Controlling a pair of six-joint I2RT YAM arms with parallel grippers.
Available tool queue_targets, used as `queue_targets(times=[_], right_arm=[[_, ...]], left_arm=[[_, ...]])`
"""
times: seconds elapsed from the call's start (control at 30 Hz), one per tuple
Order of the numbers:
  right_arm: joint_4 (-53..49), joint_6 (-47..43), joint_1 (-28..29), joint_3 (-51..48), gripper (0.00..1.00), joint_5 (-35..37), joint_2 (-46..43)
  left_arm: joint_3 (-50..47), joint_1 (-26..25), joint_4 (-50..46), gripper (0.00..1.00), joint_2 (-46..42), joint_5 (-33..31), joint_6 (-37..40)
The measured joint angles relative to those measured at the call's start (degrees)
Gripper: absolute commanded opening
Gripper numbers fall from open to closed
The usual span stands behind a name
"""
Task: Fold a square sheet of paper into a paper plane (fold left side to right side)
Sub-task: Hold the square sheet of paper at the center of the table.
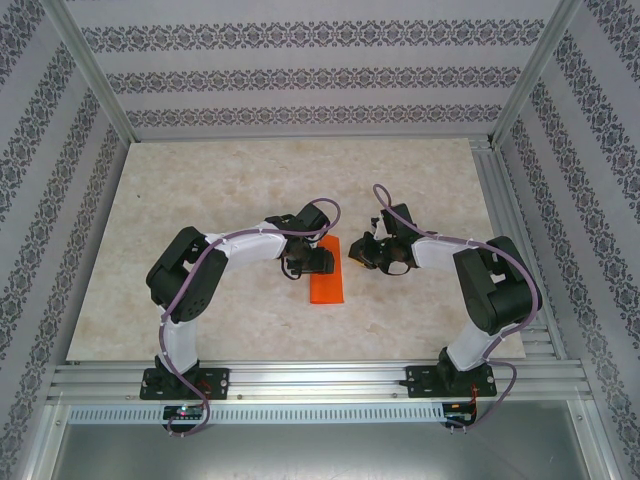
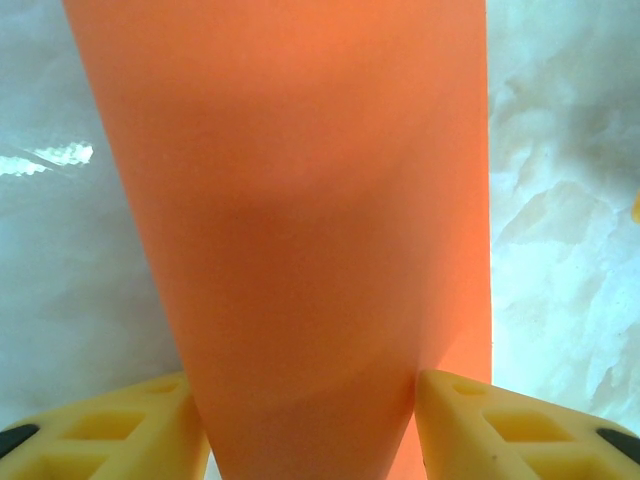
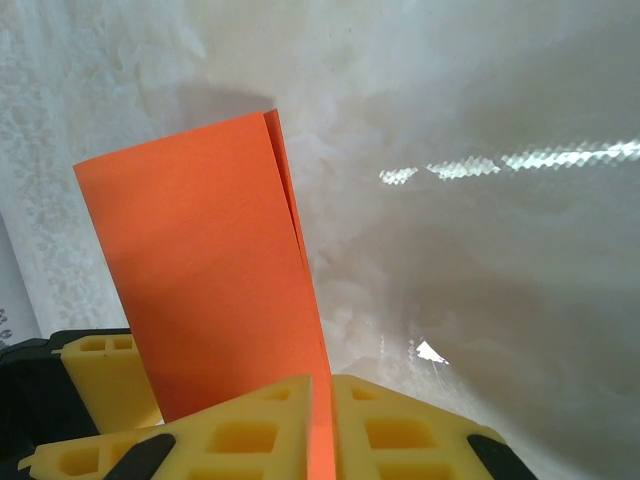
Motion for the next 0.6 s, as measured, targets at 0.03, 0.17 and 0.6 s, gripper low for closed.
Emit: queue_targets(times=[0.03,0.17,0.6], right_arm=[[0.00,0.00,0.09,0.00,0.14,0.00,0.00],[0.00,0.04,0.44,0.00,0.14,0.00,0.00],[1.36,1.07,4.11,0.81,0.12,-1.29,2.05]], left_arm=[[0.00,0.00,0.00,0.57,0.00,0.00,0.02],[0.02,0.00,-0.02,0.56,0.04,0.00,0.17],[0.13,-0.02,-0.15,0.57,0.11,0.00,0.17]])
